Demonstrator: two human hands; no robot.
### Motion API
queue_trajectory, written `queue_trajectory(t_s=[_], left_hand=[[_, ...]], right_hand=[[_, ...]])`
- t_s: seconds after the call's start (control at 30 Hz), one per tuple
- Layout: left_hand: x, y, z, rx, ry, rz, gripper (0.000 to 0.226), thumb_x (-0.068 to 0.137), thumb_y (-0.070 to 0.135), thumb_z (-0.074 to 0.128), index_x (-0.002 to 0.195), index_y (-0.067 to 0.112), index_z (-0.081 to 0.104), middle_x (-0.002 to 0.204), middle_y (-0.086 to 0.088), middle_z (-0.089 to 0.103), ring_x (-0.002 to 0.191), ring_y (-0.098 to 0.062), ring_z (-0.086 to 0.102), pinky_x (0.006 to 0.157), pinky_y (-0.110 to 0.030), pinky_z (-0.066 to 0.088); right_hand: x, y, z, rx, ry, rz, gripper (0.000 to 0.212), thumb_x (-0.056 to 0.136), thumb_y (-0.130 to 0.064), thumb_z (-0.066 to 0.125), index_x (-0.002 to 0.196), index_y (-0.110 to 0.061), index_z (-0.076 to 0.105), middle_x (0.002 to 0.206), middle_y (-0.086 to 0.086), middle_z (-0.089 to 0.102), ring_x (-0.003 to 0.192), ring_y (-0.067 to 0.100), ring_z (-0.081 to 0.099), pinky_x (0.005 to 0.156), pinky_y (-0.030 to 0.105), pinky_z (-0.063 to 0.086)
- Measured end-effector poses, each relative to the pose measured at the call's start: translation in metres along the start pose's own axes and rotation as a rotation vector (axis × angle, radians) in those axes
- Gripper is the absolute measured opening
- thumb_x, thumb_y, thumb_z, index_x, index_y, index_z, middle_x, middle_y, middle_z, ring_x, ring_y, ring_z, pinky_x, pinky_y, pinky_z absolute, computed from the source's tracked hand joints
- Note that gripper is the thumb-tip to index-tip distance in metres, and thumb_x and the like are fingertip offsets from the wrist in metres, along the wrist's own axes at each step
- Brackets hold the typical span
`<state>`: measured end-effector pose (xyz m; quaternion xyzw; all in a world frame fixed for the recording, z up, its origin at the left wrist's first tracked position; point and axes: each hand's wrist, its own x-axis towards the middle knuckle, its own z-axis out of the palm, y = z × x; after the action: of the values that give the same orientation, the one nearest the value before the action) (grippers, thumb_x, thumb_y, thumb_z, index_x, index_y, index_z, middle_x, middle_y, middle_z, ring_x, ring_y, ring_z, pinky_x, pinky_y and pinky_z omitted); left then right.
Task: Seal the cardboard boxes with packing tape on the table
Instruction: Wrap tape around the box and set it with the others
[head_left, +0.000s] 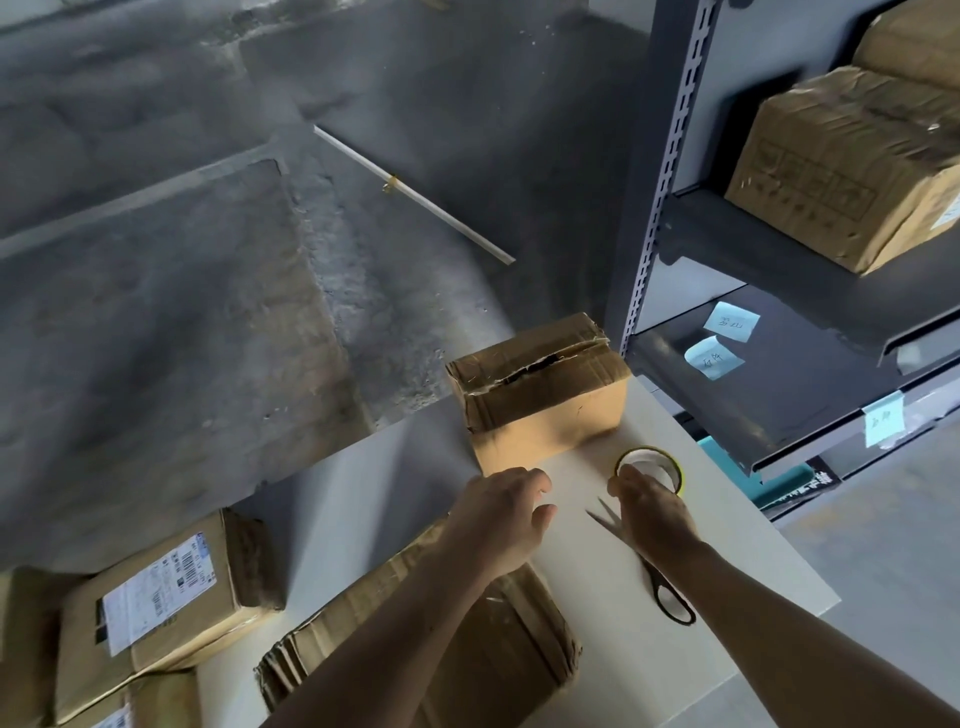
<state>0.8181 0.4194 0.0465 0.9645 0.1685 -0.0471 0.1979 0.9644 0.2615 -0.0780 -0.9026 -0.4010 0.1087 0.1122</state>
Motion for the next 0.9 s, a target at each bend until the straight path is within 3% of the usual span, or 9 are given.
queue_trajectory(t_s=[0.07,0.13,0.2,0.3,0.37,0.47,0.53,0.7,0.9], left_hand=[[0.001,-0.001,0.000,0.004,-0.008,-0.002,0.033,0.101,0.037,0.047,0.126,0.020,0.058,0.125,0.006,0.064,0.107,-0.012,0.060,0.084,-0.023,0.040],[0.002,-0.001,0.000,0.016,-0.011,-0.007,0.029,0.101,0.037,0.047,0.119,0.020,0.061,0.119,0.006,0.065,0.100,-0.011,0.060,0.077,-0.021,0.039],[0.003,0.000,-0.001,0.032,-0.006,-0.010,0.026,0.101,0.036,0.046,0.114,0.019,0.062,0.113,0.006,0.065,0.090,-0.009,0.057,0.072,-0.020,0.035],[0.006,0.002,-0.002,0.047,-0.002,-0.017,0.024,0.100,0.036,0.047,0.108,0.018,0.061,0.108,0.005,0.066,0.084,-0.008,0.052,0.070,-0.021,0.033],[0.007,0.004,-0.002,0.046,0.021,-0.024,0.025,0.099,0.037,0.048,0.106,0.017,0.062,0.107,0.005,0.067,0.082,-0.007,0.051,0.071,-0.022,0.036],[0.004,0.005,-0.003,0.045,0.085,-0.019,0.027,0.100,0.040,0.048,0.109,0.018,0.062,0.108,0.006,0.066,0.090,-0.007,0.056,0.084,-0.023,0.042],[0.000,0.006,-0.005,0.026,0.133,-0.034,0.027,0.101,0.041,0.047,0.113,0.020,0.060,0.114,0.007,0.065,0.100,-0.007,0.057,0.088,-0.020,0.036],[-0.019,0.006,-0.017,-0.066,0.206,-0.120,0.037,0.100,0.037,0.050,0.134,0.020,0.048,0.137,0.002,0.054,0.123,-0.015,0.051,0.102,-0.028,0.037],[-0.056,-0.003,-0.029,-0.165,0.252,-0.245,0.033,0.101,0.030,0.050,0.133,0.020,0.051,0.134,0.000,0.055,0.120,-0.013,0.052,0.091,-0.020,0.038]], right_hand=[[0.000,-0.003,-0.002,0.041,-0.022,0.042,0.016,0.080,0.002,0.071,0.095,-0.003,0.068,0.099,0.014,0.069,0.083,0.033,0.069,0.065,0.043,0.060],[0.004,-0.001,0.001,0.056,-0.069,0.101,0.021,0.097,-0.006,0.049,0.111,-0.006,0.064,0.117,0.012,0.062,0.100,0.034,0.062,0.080,0.041,0.054],[0.003,-0.003,-0.002,0.032,-0.101,0.123,0.024,0.099,-0.012,0.047,0.119,-0.014,0.061,0.123,0.009,0.056,0.107,0.033,0.058,0.082,0.039,0.050],[-0.002,-0.003,-0.007,-0.043,-0.025,0.019,0.033,0.072,-0.013,0.085,0.102,-0.017,0.073,0.108,0.012,0.064,0.091,0.034,0.067,0.063,0.042,0.059],[-0.003,-0.004,-0.008,-0.041,0.092,-0.042,0.040,0.060,-0.015,0.092,0.095,-0.018,0.074,0.101,0.012,0.064,0.083,0.033,0.069,0.059,0.045,0.060],[-0.007,-0.020,-0.018,0.097,0.175,-0.067,0.024,0.082,-0.021,0.079,0.105,-0.019,0.072,0.113,0.008,0.064,0.098,0.030,0.067,0.075,0.048,0.061],[-0.009,-0.034,-0.024,0.224,0.272,-0.077,0.015,0.092,-0.023,0.067,0.106,-0.019,0.070,0.115,0.003,0.065,0.104,0.025,0.064,0.079,0.044,0.060],[-0.012,-0.071,-0.036,0.471,0.382,-0.246,0.014,0.094,-0.019,0.057,0.094,-0.010,0.068,0.092,0.004,0.071,0.080,0.021,0.067,0.066,0.039,0.059],[-0.019,-0.104,-0.045,0.680,0.361,-0.304,0.024,0.095,-0.024,0.050,0.087,-0.010,0.068,0.081,0.002,0.069,0.066,0.015,0.061,0.064,0.026,0.050]])
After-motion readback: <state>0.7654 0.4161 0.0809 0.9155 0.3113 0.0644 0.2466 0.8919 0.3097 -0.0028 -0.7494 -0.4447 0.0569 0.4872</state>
